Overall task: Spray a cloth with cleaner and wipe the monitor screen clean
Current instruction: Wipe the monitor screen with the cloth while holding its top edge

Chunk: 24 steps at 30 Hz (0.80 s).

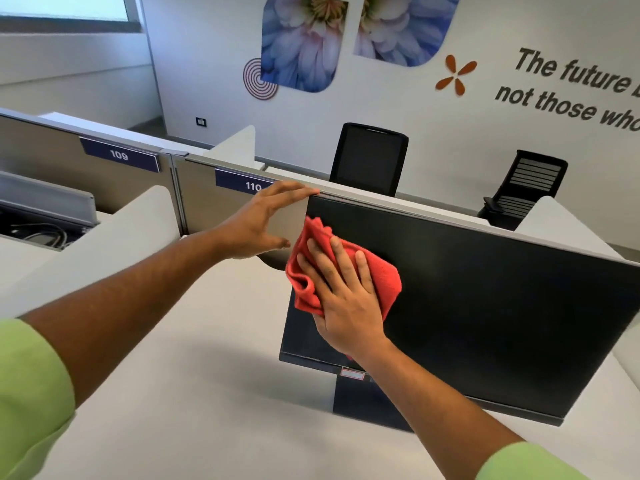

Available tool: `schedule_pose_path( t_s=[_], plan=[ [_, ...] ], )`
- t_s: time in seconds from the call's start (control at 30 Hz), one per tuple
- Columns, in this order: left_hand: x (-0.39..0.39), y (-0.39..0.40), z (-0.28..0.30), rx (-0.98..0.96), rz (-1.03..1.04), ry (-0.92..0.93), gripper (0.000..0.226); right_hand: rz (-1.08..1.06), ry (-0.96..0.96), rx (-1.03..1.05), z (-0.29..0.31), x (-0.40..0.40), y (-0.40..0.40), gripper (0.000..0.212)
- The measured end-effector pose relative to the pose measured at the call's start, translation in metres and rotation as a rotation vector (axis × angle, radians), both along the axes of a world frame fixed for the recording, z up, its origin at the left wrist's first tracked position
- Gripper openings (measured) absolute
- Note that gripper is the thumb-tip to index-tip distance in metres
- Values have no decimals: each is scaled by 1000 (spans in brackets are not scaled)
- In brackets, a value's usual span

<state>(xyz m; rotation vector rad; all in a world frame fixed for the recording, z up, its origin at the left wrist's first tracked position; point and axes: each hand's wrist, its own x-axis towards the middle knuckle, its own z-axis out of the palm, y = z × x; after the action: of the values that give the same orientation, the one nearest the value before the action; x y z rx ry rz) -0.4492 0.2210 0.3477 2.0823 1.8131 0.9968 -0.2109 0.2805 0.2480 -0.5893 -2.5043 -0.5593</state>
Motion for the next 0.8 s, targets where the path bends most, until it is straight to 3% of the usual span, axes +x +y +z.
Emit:
schedule_pose_path(
  t_s=[0.1,0.27,0.33,0.47,0.63,0.8],
  plan=[
    [3,2,-1,-22,20,29,104,24,-92,42,-9,21,4,74],
    [11,7,-5,45,60,79,109,-85,222,-25,36,21,24,62],
    [9,8,-8,46,82,114,109,-124,262,-24,50,8,27,63],
    [5,10,-12,40,64,95,108,-125,220,-25,47,-13,17,68],
    [9,5,-16,23,32,1,106,-12,24,33,33,-14,16,69],
    [15,13,-7,-12,-1,-20,110,-95,219,-2,65,-27,24,64]
  ],
)
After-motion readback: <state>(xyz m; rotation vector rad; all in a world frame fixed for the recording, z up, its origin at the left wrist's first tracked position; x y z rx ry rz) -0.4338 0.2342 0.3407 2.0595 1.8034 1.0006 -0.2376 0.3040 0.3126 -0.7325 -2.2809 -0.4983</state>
